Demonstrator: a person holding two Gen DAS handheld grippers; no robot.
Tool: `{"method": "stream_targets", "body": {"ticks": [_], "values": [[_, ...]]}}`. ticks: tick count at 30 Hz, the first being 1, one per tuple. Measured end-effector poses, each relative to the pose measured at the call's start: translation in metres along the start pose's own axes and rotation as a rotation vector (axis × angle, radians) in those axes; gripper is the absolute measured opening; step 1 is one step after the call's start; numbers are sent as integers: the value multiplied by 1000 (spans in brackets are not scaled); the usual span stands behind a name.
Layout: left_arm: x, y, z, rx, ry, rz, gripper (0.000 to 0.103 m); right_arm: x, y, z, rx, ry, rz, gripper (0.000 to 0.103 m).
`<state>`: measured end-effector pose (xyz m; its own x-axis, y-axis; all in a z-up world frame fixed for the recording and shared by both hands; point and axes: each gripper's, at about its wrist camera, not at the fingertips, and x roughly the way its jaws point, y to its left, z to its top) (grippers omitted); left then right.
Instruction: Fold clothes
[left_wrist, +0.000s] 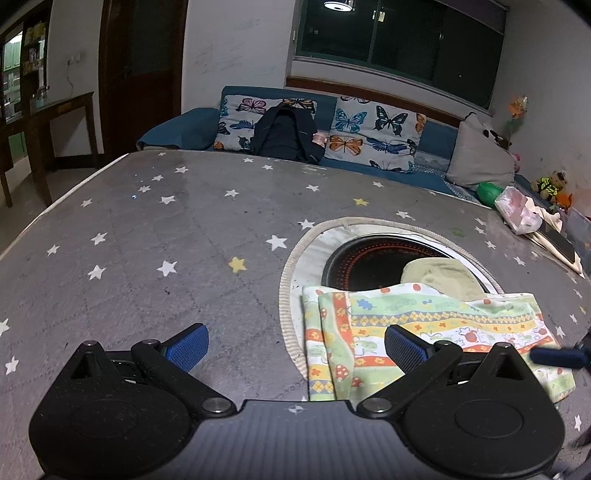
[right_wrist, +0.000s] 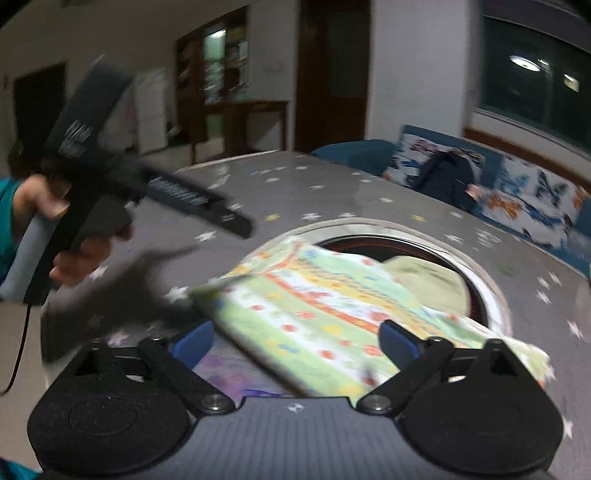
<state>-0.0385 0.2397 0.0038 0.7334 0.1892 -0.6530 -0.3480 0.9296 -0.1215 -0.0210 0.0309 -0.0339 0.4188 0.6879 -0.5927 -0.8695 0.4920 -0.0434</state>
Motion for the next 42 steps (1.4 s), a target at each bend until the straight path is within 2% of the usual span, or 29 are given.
{"method": "stream_targets", "body": {"ticks": [8, 12, 15, 18, 23, 27, 32, 38, 42], "values": [[2, 16, -1, -76, 31, -15, 103, 33, 54, 12, -184, 56, 34, 68], [2, 22, -2, -123, 45, -40, 103, 52, 75, 16, -271, 82, 7, 62], [3, 25, -2, -163, 61, -67, 103, 64, 85, 17, -306, 98, 8, 48], [4, 25, -3, -177, 66, -79, 103, 73, 88, 17, -316, 107, -13, 44], [7, 24, -3, -207, 89, -95, 103, 73, 81, 19, -274, 107, -17, 24], [9, 21, -3, -234, 105, -123, 103, 68, 73, 24, -218, 79, 1, 13], [12, 18, 0, -280, 123, -146, 103, 52, 54, 31, -100, 26, 25, 10], [23, 10, 2, -340, 180, -206, 103, 27, 30, 34, 0, -34, 37, 9], [32, 2, 1, -387, 214, -268, 97, 16, 19, 33, 37, -65, 36, 9]]}}
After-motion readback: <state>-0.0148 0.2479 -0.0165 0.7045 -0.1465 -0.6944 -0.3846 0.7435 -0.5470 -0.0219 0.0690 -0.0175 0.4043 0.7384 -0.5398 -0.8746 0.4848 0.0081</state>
